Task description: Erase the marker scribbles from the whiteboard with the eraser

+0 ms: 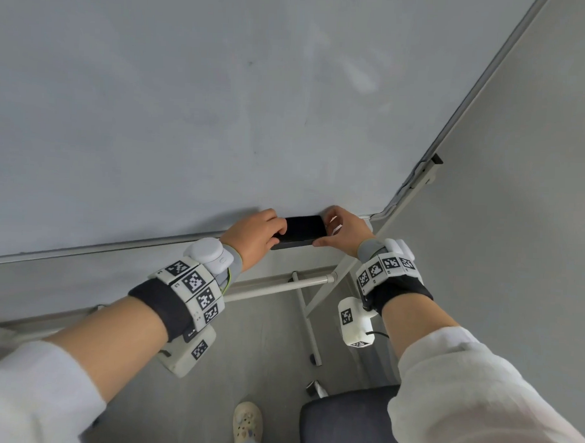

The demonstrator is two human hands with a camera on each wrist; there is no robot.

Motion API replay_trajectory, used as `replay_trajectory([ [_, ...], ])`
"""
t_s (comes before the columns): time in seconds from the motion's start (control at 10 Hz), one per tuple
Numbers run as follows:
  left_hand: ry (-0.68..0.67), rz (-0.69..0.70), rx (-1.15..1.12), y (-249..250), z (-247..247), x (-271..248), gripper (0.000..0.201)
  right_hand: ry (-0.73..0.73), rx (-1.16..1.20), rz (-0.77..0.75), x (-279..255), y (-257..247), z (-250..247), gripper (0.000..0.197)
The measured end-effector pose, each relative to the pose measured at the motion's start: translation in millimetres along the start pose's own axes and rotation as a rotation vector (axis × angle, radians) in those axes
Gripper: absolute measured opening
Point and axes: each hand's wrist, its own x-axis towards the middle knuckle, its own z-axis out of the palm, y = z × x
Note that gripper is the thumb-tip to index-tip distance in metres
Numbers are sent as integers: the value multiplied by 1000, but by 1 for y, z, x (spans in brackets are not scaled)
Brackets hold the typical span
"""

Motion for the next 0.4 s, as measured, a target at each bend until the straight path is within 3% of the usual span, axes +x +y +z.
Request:
replay_trajectory([
  [0.4,72,0,26,-8,-42,-36,16,139,-27,-48,-22,-53,-4,25],
])
